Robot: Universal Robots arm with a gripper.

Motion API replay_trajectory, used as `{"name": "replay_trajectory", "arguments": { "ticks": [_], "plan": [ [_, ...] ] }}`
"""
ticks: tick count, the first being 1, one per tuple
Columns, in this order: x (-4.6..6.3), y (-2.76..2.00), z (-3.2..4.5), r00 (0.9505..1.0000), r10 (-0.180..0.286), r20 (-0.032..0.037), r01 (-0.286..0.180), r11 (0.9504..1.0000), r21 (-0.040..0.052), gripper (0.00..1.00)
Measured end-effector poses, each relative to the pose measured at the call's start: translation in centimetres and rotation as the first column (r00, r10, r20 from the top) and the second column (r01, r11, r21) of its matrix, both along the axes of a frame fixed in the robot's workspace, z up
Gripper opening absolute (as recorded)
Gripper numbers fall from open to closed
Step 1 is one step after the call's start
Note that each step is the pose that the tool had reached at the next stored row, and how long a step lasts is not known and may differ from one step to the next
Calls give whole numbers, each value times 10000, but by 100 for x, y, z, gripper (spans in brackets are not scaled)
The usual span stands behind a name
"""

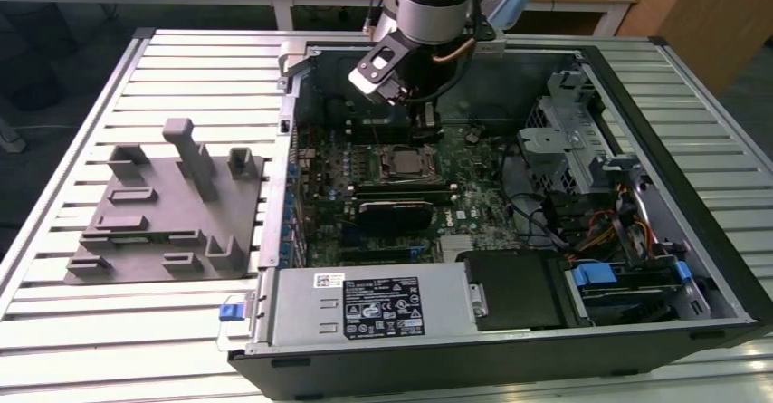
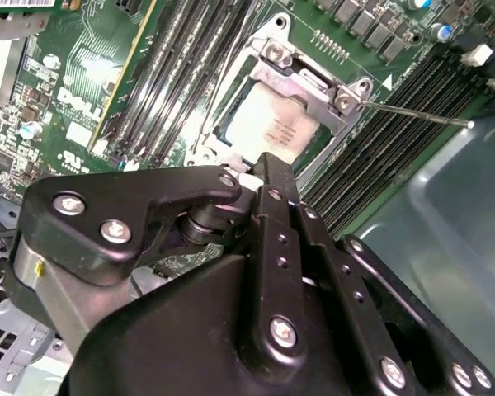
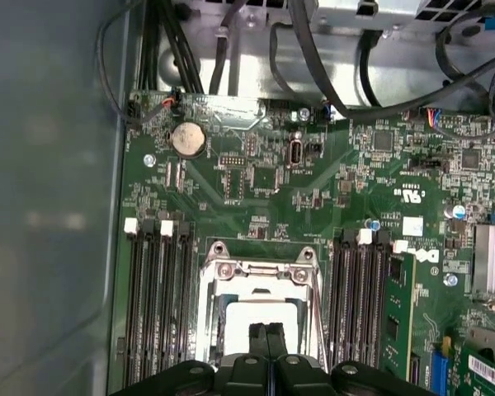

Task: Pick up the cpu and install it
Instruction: 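Close the cpu cover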

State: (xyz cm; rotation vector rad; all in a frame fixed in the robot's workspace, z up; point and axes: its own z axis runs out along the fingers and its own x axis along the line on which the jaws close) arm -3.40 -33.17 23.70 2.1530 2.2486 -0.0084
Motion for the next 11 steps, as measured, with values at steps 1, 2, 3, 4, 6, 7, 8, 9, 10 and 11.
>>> {"name": "replay_trajectory", "arguments": {
  "ticks": [1, 2, 3, 4, 6, 7, 8, 9, 10, 11],
  "plan": [
    [0, 0, 0, 10000, 1, -1, -1, 10000, 0, 11],
    [0, 0, 0, 10000, 2, -1, -2, 10000, -1, 11],
    [-1, 0, 0, 10000, 2, -1, -2, 10000, -1, 11],
    [-1, 0, 0, 10000, 1, 0, -1, 10000, -1, 11],
    [-1, 0, 0, 10000, 28, -1, -28, 10000, -1, 11],
    [-1, 0, 0, 10000, 88, -1, -88, 10000, -1, 11],
    [-1, 0, 0, 9998, 177, 0, -177, 9998, 0, 11],
    [-1, 0, 0, 9996, 298, -1, -298, 9996, 0, 11],
    [-1, 0, 0, 9990, 455, -1, -455, 9990, 0, 11],
    [-1, 0, 0, 9979, 646, -1, -646, 9979, 0, 11]
  ]
}}
